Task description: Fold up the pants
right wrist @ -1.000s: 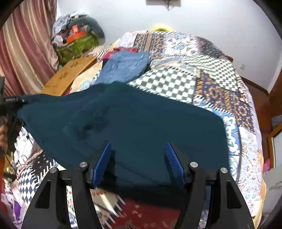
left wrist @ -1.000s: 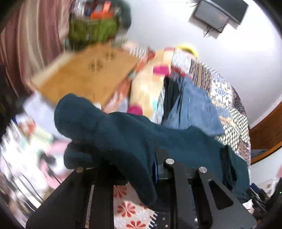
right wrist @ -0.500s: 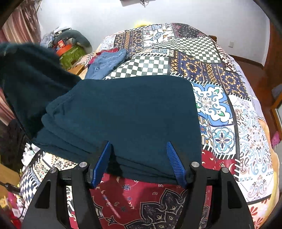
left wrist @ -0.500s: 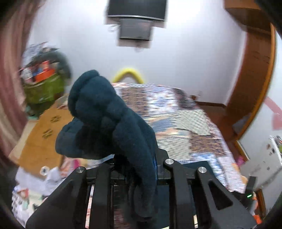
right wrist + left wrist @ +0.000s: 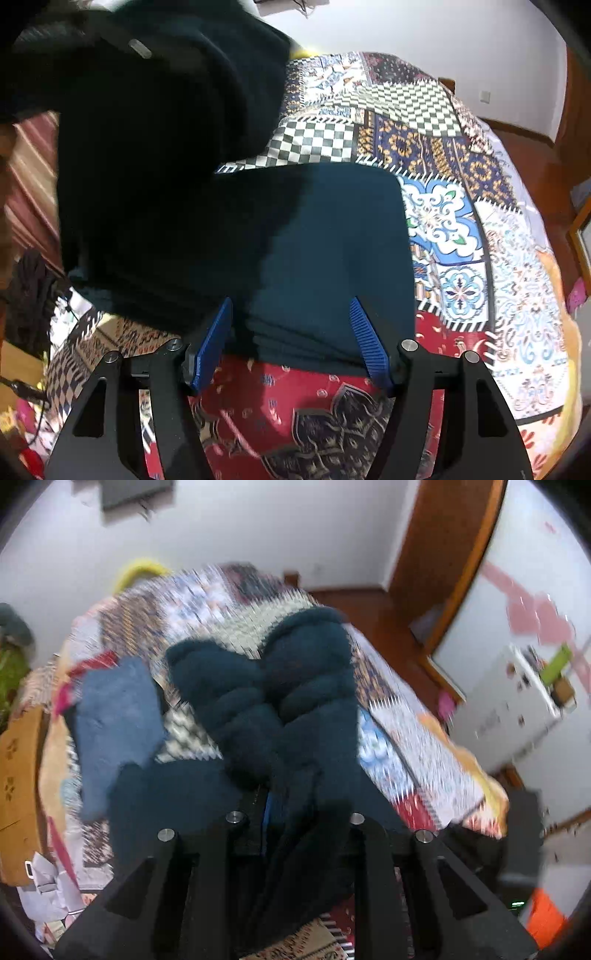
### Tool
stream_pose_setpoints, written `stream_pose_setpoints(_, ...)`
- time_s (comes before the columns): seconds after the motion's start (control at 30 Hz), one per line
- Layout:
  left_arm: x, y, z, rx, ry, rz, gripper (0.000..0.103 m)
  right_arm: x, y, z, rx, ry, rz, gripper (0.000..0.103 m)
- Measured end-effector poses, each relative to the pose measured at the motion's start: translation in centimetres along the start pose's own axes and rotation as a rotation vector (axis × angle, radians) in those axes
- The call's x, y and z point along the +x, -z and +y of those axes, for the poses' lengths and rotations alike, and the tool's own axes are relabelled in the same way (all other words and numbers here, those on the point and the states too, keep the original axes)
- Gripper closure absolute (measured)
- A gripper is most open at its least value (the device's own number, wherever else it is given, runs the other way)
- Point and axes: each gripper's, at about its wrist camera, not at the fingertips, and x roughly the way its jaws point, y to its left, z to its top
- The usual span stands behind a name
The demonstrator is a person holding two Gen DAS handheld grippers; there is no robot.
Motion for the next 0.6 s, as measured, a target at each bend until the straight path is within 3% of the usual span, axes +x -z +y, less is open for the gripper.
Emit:
stream_pose_setpoints(0.13,2.8,0.5,-1.0,0.007,0.042,0.115,0.080,-1.0,0.8,-0.4,0.002,0.009,0.003,0.040)
stream_pose_setpoints(0.23,3.5,1.1,-2.1,0.037,0.019,0.155,0.074,-1.4,1.4,-0.9,0.016,0.012,0.014,0.040)
stream_pose_setpoints(0.27,3.4,1.3,-2.3,0.047,0.006,0.148,0.068,-1.4,1.5,-1.0,0.019,0.013,0.019,0.040)
stream_pose_setpoints(0.37,2.5,2.0,-2.1,0.029,0.040,0.116,0.028,-1.3,1.9,-1.2,0.025,0.020,0.035,0.040)
stream_pose_setpoints(0.4,2.0,2.3,-2.1,0.021,0.059,0.102,0.024,-1.3,2.0,-1.2,0.027,0.020,0.039,0.040)
stream_pose_setpoints(0.6,-0.1,3.0,-2.5,0.054,0.004,0.066,0.023,-1.1,2.2,-0.7,0.036,0.011,0.050,0.040)
